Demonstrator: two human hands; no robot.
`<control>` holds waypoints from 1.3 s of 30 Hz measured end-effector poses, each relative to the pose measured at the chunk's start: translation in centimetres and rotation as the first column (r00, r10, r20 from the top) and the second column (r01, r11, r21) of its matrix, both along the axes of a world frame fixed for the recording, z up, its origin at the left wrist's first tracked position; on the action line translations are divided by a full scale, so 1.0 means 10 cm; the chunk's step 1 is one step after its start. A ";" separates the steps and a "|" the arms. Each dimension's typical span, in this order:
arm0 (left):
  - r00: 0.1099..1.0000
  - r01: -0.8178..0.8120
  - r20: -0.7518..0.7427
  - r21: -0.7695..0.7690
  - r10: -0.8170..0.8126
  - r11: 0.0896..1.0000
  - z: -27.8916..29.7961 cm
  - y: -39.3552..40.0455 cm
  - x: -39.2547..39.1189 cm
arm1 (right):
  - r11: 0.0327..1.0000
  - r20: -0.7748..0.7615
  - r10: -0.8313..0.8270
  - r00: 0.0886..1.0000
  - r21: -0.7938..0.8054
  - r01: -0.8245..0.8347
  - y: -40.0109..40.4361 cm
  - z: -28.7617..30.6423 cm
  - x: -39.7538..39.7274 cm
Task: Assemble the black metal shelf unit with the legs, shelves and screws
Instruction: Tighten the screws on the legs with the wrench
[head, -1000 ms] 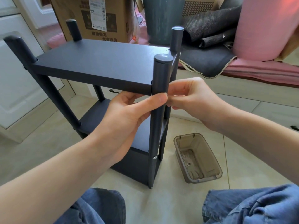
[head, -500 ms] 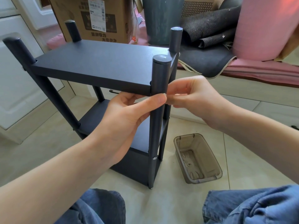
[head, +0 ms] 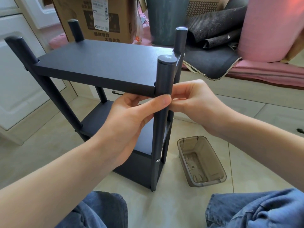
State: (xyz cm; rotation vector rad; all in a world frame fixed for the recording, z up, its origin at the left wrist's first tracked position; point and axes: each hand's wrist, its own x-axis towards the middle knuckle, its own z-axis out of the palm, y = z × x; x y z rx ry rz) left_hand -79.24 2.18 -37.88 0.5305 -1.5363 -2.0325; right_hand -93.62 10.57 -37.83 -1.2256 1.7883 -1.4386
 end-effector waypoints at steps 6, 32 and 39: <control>1.000 0.006 0.002 0.001 -0.006 1.000 -0.01 -0.02 0.00 | 1.000 0.045 0.005 0.999 0.028 -0.006 -0.04 0.01 -0.01; 0.996 -0.018 0.084 -0.041 0.021 0.999 -0.05 -0.04 0.00 | 0.999 -0.145 0.049 0.988 0.000 -0.050 0.00 0.02 -0.07; 0.993 -0.053 0.102 -0.087 0.062 0.995 -0.05 -0.04 -0.01 | 0.999 -0.213 -0.012 0.977 0.026 0.018 0.03 -0.03 -0.15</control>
